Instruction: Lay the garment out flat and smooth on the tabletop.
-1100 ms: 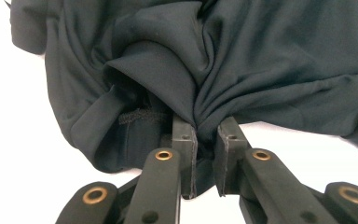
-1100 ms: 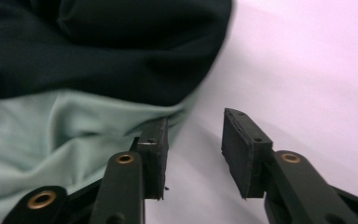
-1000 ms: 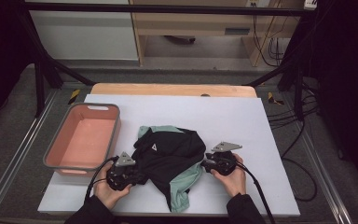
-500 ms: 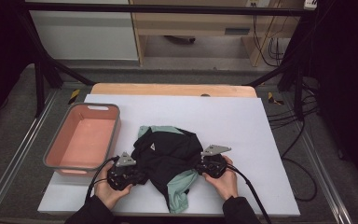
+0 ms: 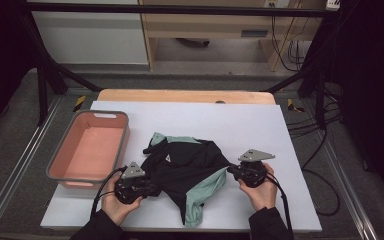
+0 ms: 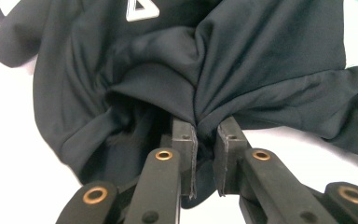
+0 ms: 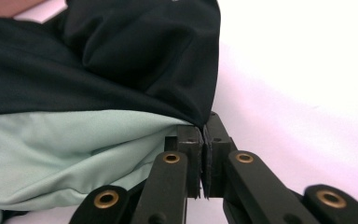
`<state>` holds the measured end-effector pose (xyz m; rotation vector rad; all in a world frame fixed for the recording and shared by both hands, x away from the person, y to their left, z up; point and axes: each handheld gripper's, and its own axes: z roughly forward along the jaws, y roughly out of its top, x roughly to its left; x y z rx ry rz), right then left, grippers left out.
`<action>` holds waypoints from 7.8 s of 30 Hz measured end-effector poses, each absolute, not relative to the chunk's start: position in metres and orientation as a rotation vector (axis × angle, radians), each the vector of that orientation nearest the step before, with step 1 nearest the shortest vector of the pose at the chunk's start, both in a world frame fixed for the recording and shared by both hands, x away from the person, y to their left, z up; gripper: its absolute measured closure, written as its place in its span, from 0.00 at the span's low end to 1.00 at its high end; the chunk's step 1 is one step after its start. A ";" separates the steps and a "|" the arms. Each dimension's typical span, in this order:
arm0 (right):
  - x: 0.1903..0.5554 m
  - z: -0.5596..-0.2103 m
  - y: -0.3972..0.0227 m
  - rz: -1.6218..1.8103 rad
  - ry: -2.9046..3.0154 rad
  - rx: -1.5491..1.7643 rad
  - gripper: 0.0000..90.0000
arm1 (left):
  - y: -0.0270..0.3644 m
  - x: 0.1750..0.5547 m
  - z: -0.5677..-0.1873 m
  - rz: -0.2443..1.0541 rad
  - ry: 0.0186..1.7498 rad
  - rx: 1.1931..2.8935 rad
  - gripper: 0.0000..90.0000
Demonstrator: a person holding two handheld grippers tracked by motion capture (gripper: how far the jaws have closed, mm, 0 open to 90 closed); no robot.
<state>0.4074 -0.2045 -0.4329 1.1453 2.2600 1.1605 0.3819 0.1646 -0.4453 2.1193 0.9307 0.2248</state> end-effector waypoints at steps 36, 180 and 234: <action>0.398 -0.428 -0.224 1.272 2.278 1.127 0.65 | 0.179 0.392 -0.459 0.265 0.991 2.153 0.89; 0.465 -0.446 -0.178 1.181 2.352 1.133 0.44 | 0.157 0.392 -0.466 0.159 0.956 2.110 0.91; 0.499 -0.462 -0.204 1.189 2.289 1.244 0.48 | 0.143 0.415 -0.472 0.041 1.035 2.098 0.91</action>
